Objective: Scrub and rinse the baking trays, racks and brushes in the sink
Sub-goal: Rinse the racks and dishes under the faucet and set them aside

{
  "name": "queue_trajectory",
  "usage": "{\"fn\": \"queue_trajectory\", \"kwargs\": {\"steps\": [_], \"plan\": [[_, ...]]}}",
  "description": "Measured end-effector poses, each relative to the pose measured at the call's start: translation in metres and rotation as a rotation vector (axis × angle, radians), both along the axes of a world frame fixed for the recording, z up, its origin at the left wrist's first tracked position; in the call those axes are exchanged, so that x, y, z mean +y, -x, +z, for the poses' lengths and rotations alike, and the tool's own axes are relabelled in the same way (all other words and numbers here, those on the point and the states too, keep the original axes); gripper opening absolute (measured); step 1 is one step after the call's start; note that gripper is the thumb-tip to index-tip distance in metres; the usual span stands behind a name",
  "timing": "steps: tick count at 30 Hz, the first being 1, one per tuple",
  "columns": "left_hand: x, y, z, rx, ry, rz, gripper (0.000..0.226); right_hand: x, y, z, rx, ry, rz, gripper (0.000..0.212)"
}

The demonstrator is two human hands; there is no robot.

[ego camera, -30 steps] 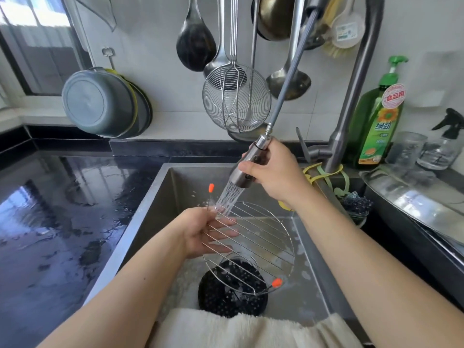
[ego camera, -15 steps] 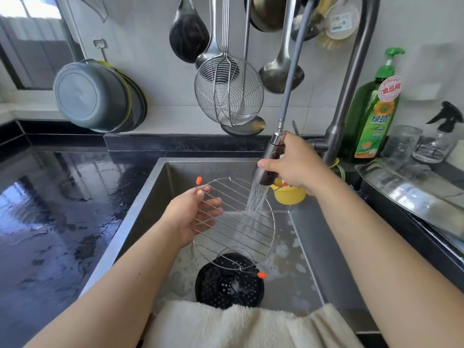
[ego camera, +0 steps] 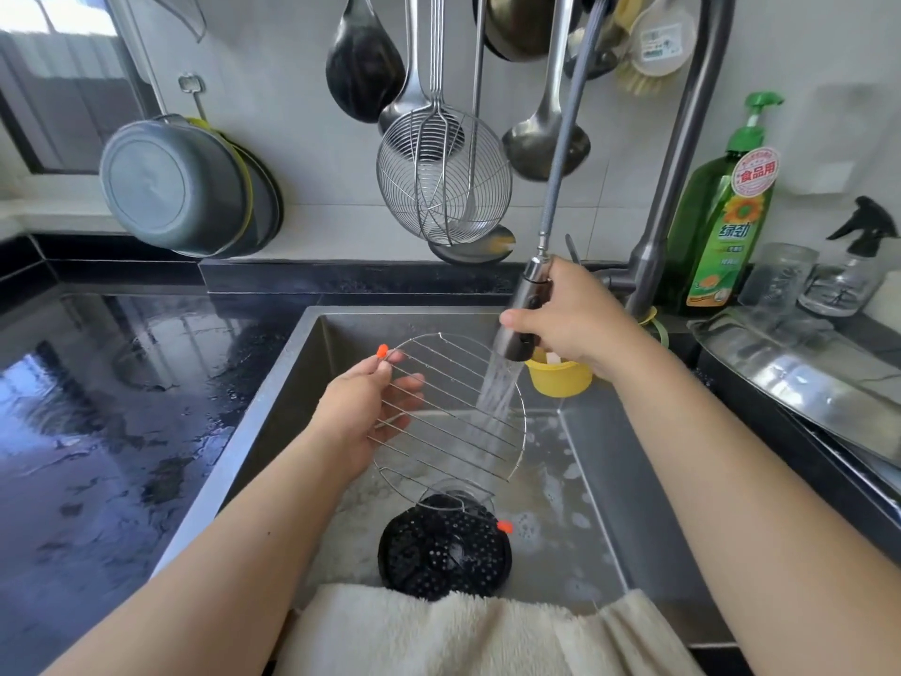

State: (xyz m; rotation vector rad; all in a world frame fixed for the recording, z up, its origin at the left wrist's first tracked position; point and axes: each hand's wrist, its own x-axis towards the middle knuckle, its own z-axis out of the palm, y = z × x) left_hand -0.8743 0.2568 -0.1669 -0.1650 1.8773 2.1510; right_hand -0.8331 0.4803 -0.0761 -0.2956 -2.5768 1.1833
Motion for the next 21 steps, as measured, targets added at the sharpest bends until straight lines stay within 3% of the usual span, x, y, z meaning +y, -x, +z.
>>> {"fn": "queue_trajectory", "kwargs": {"steps": [8, 11, 17, 21], "plan": [[-0.008, 0.008, -0.002, -0.043, -0.091, 0.180, 0.029, 0.004, -0.010, 0.012, -0.114, 0.163, 0.101, 0.036], [-0.007, 0.009, -0.004, -0.065, -0.103, 0.195, 0.028, -0.015, -0.013, 0.014, -0.118, 0.255, 0.213, 0.036], [-0.007, 0.011, -0.004, -0.084, -0.131, 0.211, 0.030, -0.005, -0.016, 0.017, -0.129, 0.203, 0.133, 0.032], [-0.005, 0.010, -0.005, -0.128, -0.151, 0.205, 0.027, -0.030, -0.017, 0.015, -0.069, 0.354, 0.261, 0.030]]}}
